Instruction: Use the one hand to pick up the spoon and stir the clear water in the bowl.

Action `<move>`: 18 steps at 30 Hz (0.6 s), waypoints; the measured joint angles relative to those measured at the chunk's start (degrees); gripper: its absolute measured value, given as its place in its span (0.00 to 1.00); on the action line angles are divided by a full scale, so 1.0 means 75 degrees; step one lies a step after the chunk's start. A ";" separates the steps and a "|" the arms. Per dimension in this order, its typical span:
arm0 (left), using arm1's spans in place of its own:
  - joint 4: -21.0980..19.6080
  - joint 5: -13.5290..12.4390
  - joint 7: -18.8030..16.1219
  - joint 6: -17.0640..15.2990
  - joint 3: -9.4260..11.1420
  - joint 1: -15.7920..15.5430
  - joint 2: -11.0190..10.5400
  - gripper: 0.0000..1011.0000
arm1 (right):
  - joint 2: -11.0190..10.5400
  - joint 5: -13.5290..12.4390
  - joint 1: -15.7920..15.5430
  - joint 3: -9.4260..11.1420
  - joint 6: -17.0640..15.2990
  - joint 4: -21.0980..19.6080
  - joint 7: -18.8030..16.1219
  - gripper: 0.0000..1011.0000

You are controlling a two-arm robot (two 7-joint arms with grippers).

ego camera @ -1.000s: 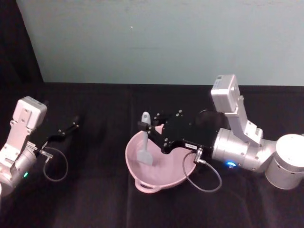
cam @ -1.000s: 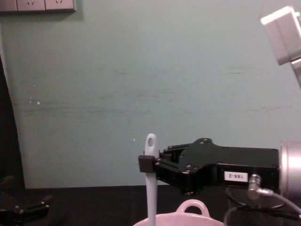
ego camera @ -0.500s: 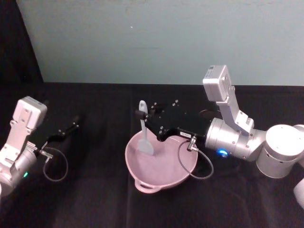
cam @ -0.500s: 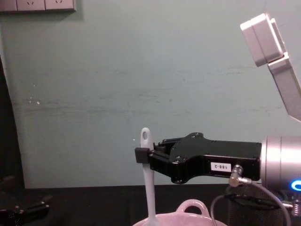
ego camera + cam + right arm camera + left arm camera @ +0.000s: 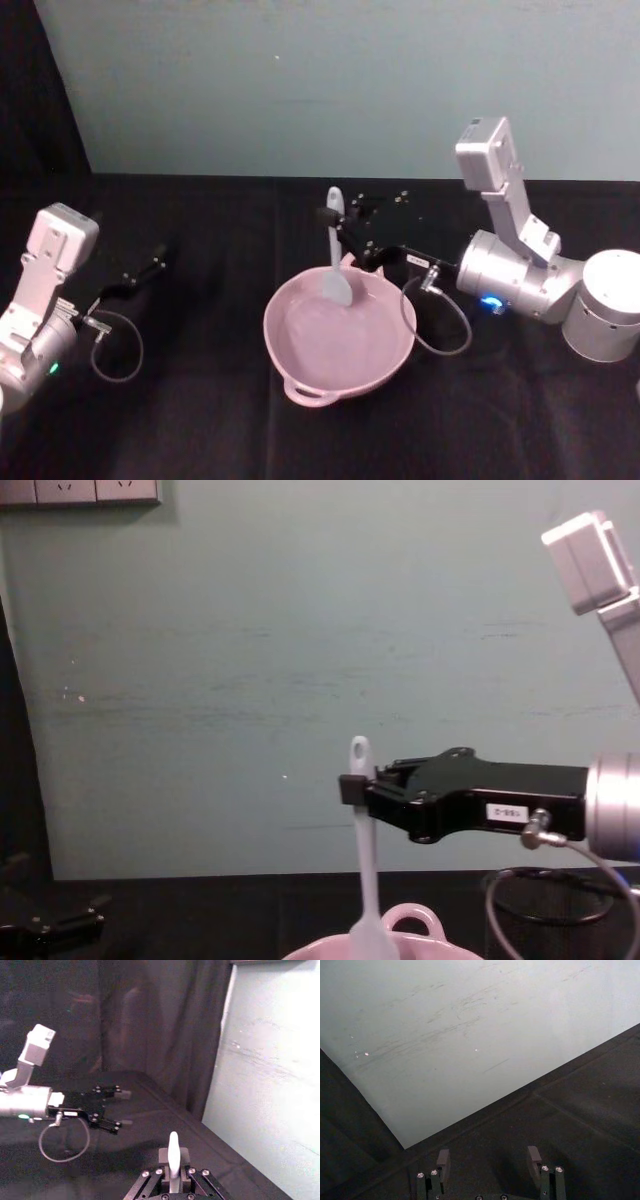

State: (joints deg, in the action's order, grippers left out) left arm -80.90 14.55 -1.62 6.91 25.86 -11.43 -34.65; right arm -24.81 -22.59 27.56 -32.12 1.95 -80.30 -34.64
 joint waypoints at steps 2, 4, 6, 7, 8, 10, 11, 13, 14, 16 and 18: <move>0.0000 0.0000 0.0000 0.0000 0.0000 0.0000 0.0000 0.99 | -0.0065 0.0006 -0.0060 0.0079 -0.0018 -0.0051 0.0048 0.12; 0.0000 0.0000 0.0000 0.0000 0.0000 0.0000 0.0000 0.99 | -0.0141 0.0036 -0.0135 0.0147 -0.0044 -0.0139 0.0106 0.12; 0.0000 0.0000 0.0000 0.0000 0.0000 0.0000 0.0000 0.99 | -0.0210 0.0056 -0.0209 0.0199 -0.0068 -0.0219 0.0144 0.12; 0.0000 0.0000 0.0000 0.0000 0.0000 0.0000 0.0000 0.99 | -0.0269 0.0058 -0.0275 0.0248 -0.0088 -0.0284 0.0161 0.12; 0.0000 0.0000 -0.0001 0.0000 0.0000 0.0000 0.0000 0.99 | -0.0299 0.0058 -0.0310 0.0276 -0.0098 -0.0315 0.0164 0.12; 0.0000 0.0000 0.0000 0.0000 0.0000 0.0000 0.0000 0.99 | -0.0390 0.0049 -0.0427 0.0351 -0.0121 -0.0432 0.0168 0.12; 0.0000 0.0000 0.0000 0.0000 0.0000 0.0000 0.0000 0.99 | -0.0453 0.0037 -0.0511 0.0392 -0.0135 -0.0528 0.0168 0.12; 0.0000 0.0000 0.0000 0.0000 0.0000 0.0000 0.0000 0.99 | -0.0521 0.0022 -0.0597 0.0428 -0.0146 -0.0636 0.0169 0.12; 0.0000 0.0000 0.0000 0.0000 0.0000 0.0000 0.0000 0.99 | -0.0553 0.0018 -0.0640 0.0446 -0.0154 -0.0694 0.0169 0.12; 0.0000 0.0000 0.0000 0.0000 0.0000 0.0000 -0.0001 0.99 | -0.0647 0.0016 -0.0767 0.0478 -0.0174 -0.0877 0.0170 0.12; 0.0000 0.0000 0.0000 0.0000 0.0000 0.0000 0.0000 0.99 | -0.0701 0.0014 -0.0847 0.0492 -0.0191 -0.0996 0.0167 0.12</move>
State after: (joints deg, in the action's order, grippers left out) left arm -80.90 14.55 -1.62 6.91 25.86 -11.43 -34.65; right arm -30.07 -22.48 21.21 -28.43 0.51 -87.77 -33.39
